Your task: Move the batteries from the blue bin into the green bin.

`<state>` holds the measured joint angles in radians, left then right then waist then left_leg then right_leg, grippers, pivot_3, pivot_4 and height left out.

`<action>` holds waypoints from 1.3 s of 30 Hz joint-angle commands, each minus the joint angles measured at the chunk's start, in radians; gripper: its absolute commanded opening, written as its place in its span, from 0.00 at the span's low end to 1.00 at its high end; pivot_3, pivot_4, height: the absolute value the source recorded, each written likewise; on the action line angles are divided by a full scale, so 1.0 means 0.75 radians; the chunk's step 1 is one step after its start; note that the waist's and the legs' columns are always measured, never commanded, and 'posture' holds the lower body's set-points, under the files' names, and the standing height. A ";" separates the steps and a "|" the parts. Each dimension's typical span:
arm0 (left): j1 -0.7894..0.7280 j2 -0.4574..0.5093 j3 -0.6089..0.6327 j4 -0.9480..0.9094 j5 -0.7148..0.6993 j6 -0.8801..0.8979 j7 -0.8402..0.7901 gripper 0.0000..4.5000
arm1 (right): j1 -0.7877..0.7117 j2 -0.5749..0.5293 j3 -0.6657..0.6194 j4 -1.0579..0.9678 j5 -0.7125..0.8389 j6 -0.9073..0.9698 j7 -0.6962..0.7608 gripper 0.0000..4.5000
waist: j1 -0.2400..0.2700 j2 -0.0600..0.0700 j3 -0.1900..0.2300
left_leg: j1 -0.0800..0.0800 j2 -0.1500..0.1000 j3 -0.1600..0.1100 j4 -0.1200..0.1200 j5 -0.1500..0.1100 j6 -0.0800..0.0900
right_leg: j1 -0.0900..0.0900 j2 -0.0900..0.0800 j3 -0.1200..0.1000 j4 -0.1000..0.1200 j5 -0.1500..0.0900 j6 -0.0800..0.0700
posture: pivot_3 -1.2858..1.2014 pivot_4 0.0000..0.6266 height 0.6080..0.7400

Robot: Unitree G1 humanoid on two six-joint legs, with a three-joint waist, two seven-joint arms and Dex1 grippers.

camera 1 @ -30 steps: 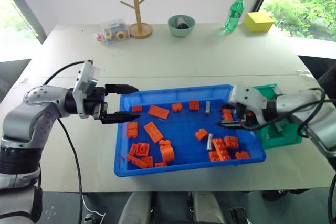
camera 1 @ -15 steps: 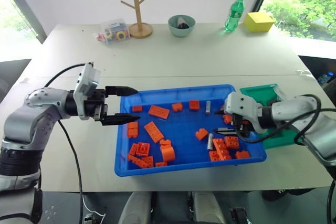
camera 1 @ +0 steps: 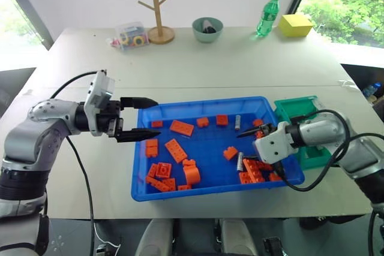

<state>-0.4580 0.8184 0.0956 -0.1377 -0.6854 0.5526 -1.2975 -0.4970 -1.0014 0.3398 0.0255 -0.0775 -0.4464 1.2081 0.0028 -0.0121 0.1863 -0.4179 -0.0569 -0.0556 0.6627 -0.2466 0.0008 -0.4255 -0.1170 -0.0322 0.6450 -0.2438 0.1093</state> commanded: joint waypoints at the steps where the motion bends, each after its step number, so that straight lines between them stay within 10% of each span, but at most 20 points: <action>1: -0.019 0.009 0.043 -0.028 -0.015 -0.013 0.010 1.00 | -0.046 0.008 0.004 0.084 -0.031 -0.202 0.025 0.68 | 0.000 0.000 0.000 | 0.000 0.000 0.000 0.000 0.000 0.000 | 0.000 0.000 0.000 0.001 0.000 0.000 | 0.52 0.24 0.72; 19: -0.013 0.027 0.044 -0.049 -0.021 -0.002 0.011 1.00 | -0.179 0.136 0.136 0.190 0.027 -0.463 0.172 0.68 | -0.024 0.000 0.000 | 0.001 0.000 -0.001 0.001 0.000 0.000 | 0.000 0.000 0.000 0.003 0.000 0.000 | 0.52 0.24 0.72; 26: -0.019 0.028 0.049 -0.045 -0.019 -0.003 0.018 1.00 | -0.173 0.132 0.145 0.242 -0.002 -0.532 0.175 0.08 | -0.020 0.000 0.000 | 0.001 0.000 -0.001 0.001 0.000 0.000 | 0.000 0.000 0.001 0.004 0.000 0.000 | 0.52 0.24 0.72; 39: -0.034 0.014 0.040 -0.042 -0.018 -0.002 0.024 1.00 | -0.171 0.118 0.134 0.253 -0.003 -0.495 0.155 0.08 | -0.021 0.000 0.000 | 0.002 0.000 -0.001 0.001 0.000 0.000 | 0.000 0.000 0.001 0.004 0.000 0.000 | 0.52 0.24 0.72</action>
<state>-0.4691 0.8235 0.1021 -0.1510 -0.6874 0.5594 -1.2785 -0.6195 -0.9146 0.4570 0.2389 -0.0938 -0.8281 1.3291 -0.0130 -0.0121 0.1863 -0.4165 -0.0571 -0.0561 0.6632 -0.2465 0.0008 -0.4254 -0.1167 -0.0315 0.6481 -0.2439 0.1091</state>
